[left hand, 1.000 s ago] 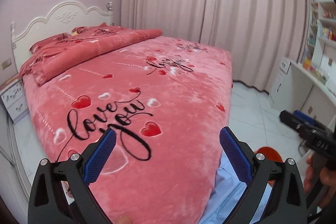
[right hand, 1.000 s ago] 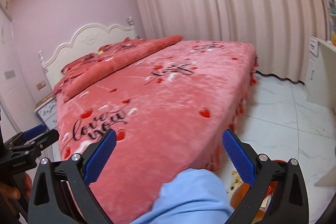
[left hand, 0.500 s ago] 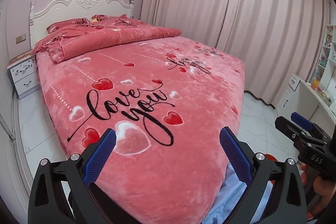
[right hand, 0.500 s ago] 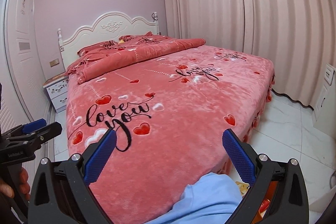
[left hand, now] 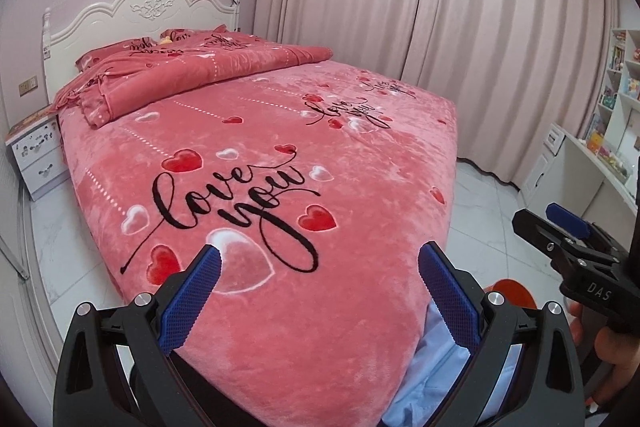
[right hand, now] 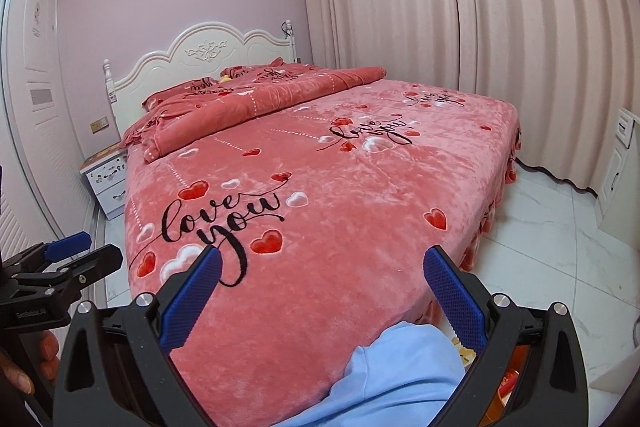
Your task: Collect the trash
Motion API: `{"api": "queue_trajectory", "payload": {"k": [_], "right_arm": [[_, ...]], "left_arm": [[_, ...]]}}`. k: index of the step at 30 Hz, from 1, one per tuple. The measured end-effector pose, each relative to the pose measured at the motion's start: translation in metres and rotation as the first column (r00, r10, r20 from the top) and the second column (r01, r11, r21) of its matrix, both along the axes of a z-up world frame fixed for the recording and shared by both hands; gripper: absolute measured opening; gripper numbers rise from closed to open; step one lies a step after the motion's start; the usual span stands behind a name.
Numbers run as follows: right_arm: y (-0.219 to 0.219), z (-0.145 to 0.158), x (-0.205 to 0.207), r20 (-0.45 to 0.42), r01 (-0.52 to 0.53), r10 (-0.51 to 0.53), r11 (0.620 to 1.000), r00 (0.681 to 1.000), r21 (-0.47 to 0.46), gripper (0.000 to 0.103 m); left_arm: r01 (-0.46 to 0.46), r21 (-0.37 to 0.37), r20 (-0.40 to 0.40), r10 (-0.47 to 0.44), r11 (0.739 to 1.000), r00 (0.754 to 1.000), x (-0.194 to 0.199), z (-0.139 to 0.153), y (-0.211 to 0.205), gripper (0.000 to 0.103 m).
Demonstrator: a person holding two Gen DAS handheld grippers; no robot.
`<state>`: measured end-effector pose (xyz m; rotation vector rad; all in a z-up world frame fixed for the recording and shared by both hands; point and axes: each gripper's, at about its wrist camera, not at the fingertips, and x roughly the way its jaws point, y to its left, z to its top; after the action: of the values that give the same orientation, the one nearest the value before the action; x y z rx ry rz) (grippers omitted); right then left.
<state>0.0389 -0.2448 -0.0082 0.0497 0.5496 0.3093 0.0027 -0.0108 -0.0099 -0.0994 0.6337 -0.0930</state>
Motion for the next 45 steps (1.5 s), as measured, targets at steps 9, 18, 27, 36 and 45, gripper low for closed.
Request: {"api": "queue_trajectory", "payload": {"k": [9,18,27,36,45], "right_arm": [[-0.001,-0.004,0.004,-0.019,-0.01,0.01,1.0,1.0,0.011,0.099],[-0.001,-0.007,0.005,-0.035,-0.013,0.013,1.0,0.999,0.022,0.099],[-0.001,-0.008,0.005,-0.05,-0.015,0.016,1.0,0.999,0.028,0.099],[0.0,-0.012,0.005,-0.058,-0.017,0.019,0.999,0.998,0.029,0.099],[0.001,-0.015,0.005,-0.07,-0.018,0.02,0.999,0.997,0.032,0.099]], "left_arm": [[0.001,0.03,0.003,-0.001,1.0,1.0,0.0,0.002,-0.003,0.097],[0.016,0.031,-0.008,-0.016,0.999,1.0,0.002,0.003,-0.004,0.097],[0.021,0.037,-0.015,-0.021,0.999,1.0,0.003,0.002,-0.006,0.097],[0.026,0.035,-0.027,-0.025,0.999,0.999,0.005,-0.002,-0.004,0.097],[0.022,0.034,-0.037,-0.021,0.999,0.999,0.006,-0.004,-0.004,0.097]]}}
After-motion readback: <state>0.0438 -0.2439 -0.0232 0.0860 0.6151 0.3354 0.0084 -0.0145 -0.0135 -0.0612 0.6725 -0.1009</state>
